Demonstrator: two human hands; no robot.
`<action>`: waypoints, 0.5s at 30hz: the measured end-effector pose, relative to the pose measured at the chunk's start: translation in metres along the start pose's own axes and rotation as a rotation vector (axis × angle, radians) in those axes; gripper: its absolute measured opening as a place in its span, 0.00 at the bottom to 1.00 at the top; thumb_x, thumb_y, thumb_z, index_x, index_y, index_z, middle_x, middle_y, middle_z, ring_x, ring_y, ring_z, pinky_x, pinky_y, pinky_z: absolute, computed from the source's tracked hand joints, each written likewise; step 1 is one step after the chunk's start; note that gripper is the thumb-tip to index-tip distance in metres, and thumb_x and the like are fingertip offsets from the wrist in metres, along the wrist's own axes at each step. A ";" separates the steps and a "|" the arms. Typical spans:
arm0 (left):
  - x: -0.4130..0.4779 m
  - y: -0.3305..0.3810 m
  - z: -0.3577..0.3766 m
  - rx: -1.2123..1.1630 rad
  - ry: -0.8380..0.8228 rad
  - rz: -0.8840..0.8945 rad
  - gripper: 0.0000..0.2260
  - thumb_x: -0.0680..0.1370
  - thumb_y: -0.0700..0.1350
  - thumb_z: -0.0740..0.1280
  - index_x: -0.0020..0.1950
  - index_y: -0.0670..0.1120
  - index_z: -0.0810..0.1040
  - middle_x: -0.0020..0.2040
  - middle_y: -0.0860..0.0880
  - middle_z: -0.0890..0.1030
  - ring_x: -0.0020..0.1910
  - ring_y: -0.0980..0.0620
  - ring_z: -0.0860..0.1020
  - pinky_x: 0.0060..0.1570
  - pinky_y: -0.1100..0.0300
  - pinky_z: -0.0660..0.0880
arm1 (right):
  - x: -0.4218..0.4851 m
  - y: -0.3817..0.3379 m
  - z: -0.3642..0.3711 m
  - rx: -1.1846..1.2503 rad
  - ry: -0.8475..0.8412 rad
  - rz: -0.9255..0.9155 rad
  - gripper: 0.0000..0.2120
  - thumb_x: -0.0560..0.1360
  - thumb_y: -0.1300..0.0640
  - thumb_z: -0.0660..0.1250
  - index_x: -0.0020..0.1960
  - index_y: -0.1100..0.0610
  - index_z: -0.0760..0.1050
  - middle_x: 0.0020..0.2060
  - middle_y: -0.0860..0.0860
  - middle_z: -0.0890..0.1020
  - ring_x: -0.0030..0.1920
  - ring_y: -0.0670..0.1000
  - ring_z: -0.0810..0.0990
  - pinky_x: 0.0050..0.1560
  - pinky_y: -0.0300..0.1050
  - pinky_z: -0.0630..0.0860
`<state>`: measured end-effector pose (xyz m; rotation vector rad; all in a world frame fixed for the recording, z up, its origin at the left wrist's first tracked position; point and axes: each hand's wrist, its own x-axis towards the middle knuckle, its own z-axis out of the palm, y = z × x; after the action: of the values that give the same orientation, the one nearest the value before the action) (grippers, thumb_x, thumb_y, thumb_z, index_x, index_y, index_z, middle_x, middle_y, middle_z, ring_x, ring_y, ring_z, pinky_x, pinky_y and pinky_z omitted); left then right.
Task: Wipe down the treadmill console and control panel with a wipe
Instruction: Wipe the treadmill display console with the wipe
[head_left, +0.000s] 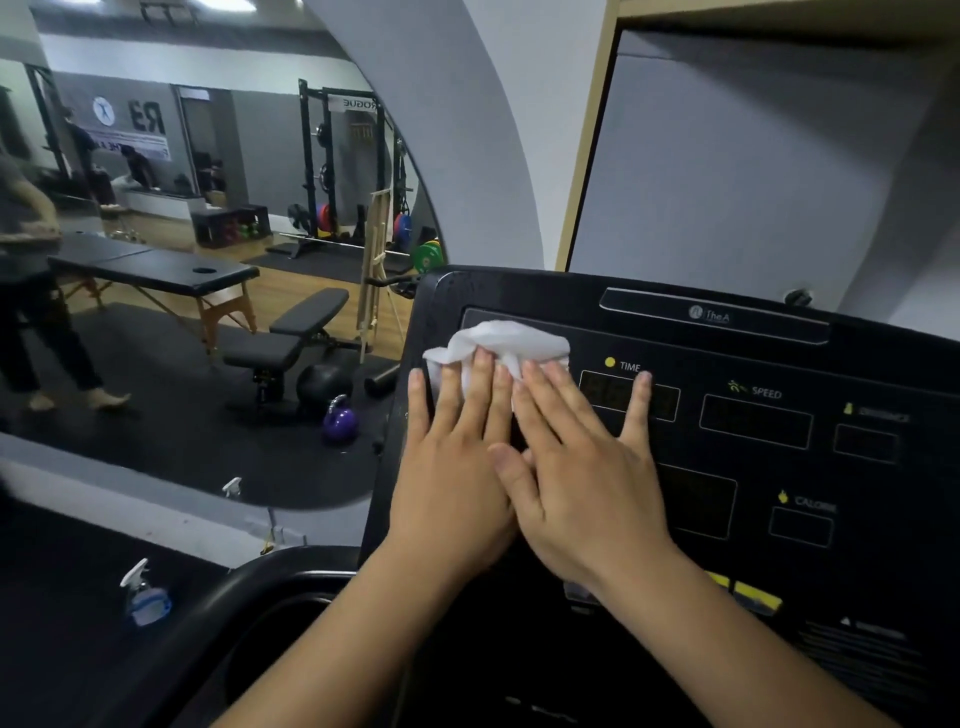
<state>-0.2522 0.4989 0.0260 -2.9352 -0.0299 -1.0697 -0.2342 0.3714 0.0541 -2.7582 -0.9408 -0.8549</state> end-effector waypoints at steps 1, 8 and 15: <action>0.002 0.001 -0.001 -0.002 -0.011 0.000 0.31 0.80 0.55 0.51 0.78 0.39 0.58 0.78 0.37 0.60 0.77 0.36 0.59 0.73 0.37 0.48 | -0.001 0.000 -0.001 0.008 -0.004 0.013 0.33 0.82 0.38 0.37 0.75 0.56 0.64 0.75 0.50 0.64 0.77 0.48 0.57 0.71 0.74 0.44; -0.045 0.020 0.010 -0.051 -0.038 0.088 0.29 0.84 0.56 0.43 0.76 0.39 0.65 0.75 0.38 0.65 0.74 0.36 0.65 0.69 0.36 0.55 | -0.056 0.010 0.016 0.023 -0.020 -0.046 0.32 0.82 0.38 0.42 0.74 0.57 0.66 0.76 0.50 0.63 0.77 0.49 0.59 0.69 0.76 0.52; 0.011 0.020 -0.005 -0.009 0.020 0.084 0.31 0.79 0.55 0.51 0.78 0.40 0.58 0.77 0.38 0.62 0.76 0.37 0.61 0.71 0.34 0.50 | -0.012 0.016 -0.004 0.030 0.015 0.068 0.32 0.82 0.40 0.36 0.76 0.57 0.61 0.77 0.50 0.61 0.78 0.48 0.55 0.71 0.74 0.47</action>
<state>-0.2467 0.4793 0.0367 -2.9036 0.0982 -1.0905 -0.2344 0.3506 0.0521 -2.7378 -0.8450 -0.8421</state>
